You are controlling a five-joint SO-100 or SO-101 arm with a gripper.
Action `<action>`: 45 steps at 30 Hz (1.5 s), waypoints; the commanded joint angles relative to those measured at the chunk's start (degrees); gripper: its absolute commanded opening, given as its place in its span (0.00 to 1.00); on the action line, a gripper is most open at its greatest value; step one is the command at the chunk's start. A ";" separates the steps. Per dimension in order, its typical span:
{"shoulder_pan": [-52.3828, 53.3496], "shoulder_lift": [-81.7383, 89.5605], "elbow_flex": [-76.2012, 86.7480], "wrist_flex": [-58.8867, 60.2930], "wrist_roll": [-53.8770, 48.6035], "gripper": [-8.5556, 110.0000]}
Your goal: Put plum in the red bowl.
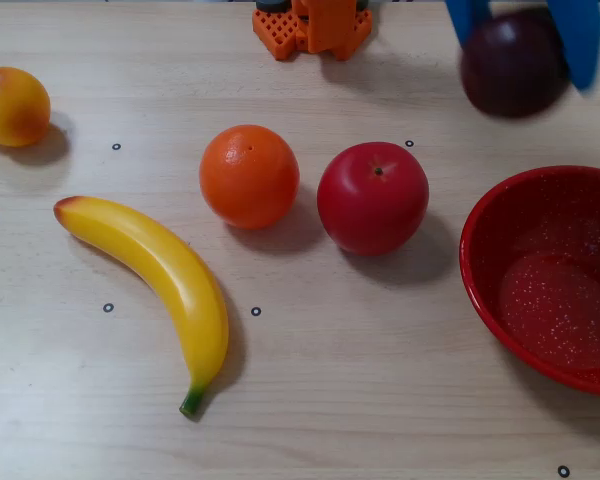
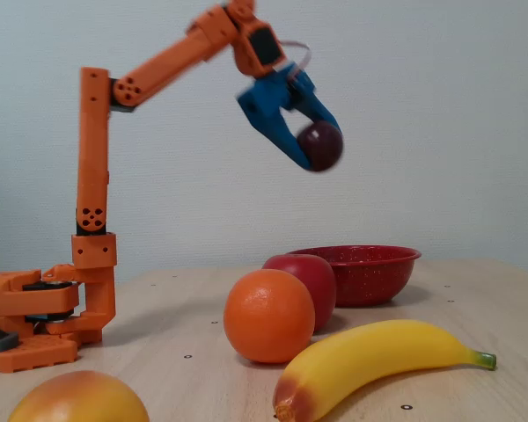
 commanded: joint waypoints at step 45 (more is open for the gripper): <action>-7.82 -37.27 -24.96 -9.23 -10.72 0.48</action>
